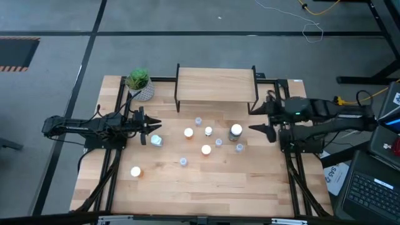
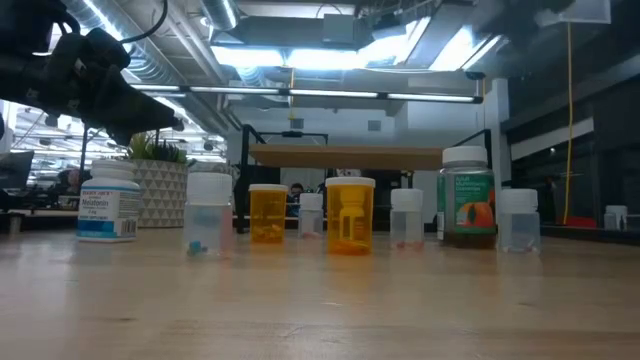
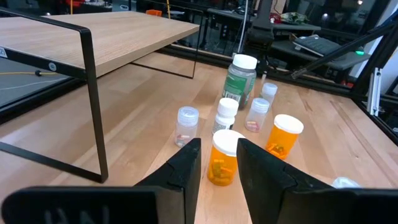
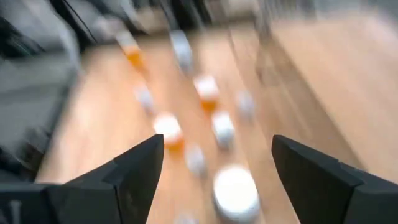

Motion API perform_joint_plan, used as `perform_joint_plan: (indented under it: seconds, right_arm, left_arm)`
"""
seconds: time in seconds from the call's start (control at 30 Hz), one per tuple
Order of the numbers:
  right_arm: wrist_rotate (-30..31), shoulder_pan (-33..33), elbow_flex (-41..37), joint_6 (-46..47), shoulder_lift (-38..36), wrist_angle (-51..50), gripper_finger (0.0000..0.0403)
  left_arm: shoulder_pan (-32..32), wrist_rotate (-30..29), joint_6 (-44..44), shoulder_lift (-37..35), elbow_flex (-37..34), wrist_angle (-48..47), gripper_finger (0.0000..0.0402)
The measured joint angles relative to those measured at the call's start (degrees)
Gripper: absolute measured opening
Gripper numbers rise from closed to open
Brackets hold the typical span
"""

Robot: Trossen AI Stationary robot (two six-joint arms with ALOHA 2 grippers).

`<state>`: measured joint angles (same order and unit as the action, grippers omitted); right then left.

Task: Pick and place medicine bottles onto shelf by color
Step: Put the green pill bottle on the shelf

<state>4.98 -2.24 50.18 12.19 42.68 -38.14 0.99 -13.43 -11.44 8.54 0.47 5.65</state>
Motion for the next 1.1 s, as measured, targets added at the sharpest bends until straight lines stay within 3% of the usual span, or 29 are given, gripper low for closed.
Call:
perform_joint_plan:
  seconds: [0.13,0.37,0.57,0.77,0.9,1.1]
  right_arm:
    - [0.38,-0.02,4.05,2.27,6.54,-7.37,0.0299]
    - [-4.59,-0.04,3.04,-8.01,14.71,-6.15,0.0299]
    - [1.21,0.26,2.86,-6.52,23.19,-4.41,0.0299]
    - [1.03,0.25,2.86,-6.53,29.33,-3.28,0.0299]
    - [1.1,0.26,2.86,-6.51,31.93,-3.33,0.0299]
    - [6.98,0.27,2.85,-6.54,33.08,-3.36,0.0299]
  left_arm:
    - [0.0,0.01,0.0,-0.02,0.01,0.0,0.0098]
    - [0.0,0.0,0.01,0.0,0.02,-0.02,0.0098]
    - [0.0,0.02,0.02,0.0,0.02,-0.04,0.0098]
    - [0.0,0.01,0.01,-0.01,0.01,-0.04,0.0098]
    - [0.0,0.0,0.01,-0.01,0.01,-0.04,0.0098]
    - [0.0,0.02,0.0,0.0,0.01,-0.04,0.0098]
